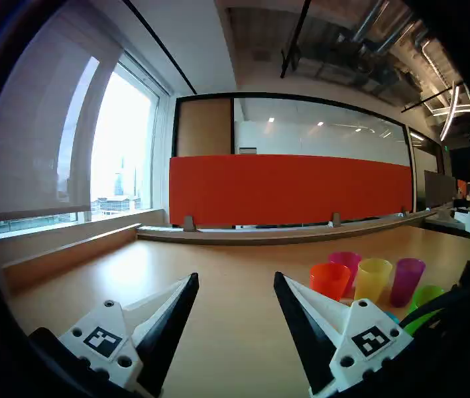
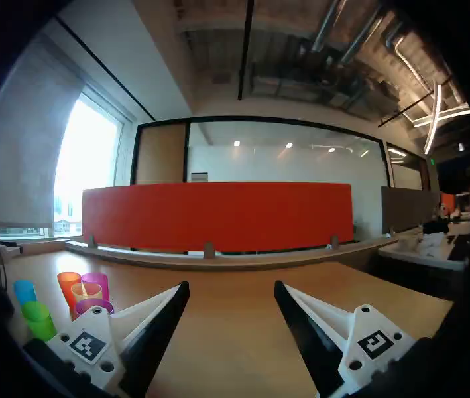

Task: Pour water

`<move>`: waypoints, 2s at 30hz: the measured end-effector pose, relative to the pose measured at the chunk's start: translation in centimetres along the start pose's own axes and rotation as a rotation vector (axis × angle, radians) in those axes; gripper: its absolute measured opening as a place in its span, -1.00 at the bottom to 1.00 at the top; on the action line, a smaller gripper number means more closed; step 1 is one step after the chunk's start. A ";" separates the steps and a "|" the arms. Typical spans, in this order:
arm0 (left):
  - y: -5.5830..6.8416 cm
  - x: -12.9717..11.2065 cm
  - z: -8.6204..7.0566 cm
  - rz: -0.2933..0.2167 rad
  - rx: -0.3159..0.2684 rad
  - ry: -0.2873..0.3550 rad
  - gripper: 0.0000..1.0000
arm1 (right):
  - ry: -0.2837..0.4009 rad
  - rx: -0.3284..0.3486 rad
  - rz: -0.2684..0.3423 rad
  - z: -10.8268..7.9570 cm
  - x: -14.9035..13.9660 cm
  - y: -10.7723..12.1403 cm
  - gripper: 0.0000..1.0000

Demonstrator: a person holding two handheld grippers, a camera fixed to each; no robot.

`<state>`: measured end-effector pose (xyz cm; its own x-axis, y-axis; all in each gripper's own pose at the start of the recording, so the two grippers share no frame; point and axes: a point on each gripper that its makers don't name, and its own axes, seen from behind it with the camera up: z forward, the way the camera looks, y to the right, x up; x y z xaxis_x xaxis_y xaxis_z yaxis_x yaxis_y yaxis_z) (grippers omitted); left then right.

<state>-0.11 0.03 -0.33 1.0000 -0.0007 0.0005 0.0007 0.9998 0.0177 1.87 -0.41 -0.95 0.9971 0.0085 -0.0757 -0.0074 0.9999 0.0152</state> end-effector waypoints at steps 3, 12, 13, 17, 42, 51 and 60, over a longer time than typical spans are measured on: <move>0.0 0.0 0.0 0.000 0.000 0.000 0.67 | -0.009 0.001 -0.007 0.2 -0.5 -0.1 0.99; 0.0 0.0 0.0 0.000 0.000 0.000 0.67 | -0.021 -0.003 -0.012 0.2 -1.1 0.1 0.98; 0.0 0.0 0.0 0.000 0.000 0.000 0.67 | -0.022 -0.004 -0.012 0.2 -1.1 0.1 0.98; 0.0 0.0 0.0 0.000 0.000 0.000 0.67 | -0.033 -0.010 -0.010 0.3 -1.5 0.2 0.99; 0.0 0.0 0.0 0.000 0.000 0.000 0.67 | -0.074 -0.011 -0.009 0.7 -2.3 0.4 0.99; 0.0 0.0 0.0 0.000 0.000 0.000 0.67 | -0.076 -0.011 -0.009 0.8 -2.3 0.4 0.99; 0.0 0.0 0.0 0.000 0.000 0.000 0.67 | -0.076 -0.011 -0.009 0.8 -2.4 0.4 0.99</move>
<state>-0.10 0.03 -0.29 1.0000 -0.0007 0.0008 0.0007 0.9998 0.0176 -0.44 -0.05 0.06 1.0000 -0.0016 0.0005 0.0016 1.0000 0.0034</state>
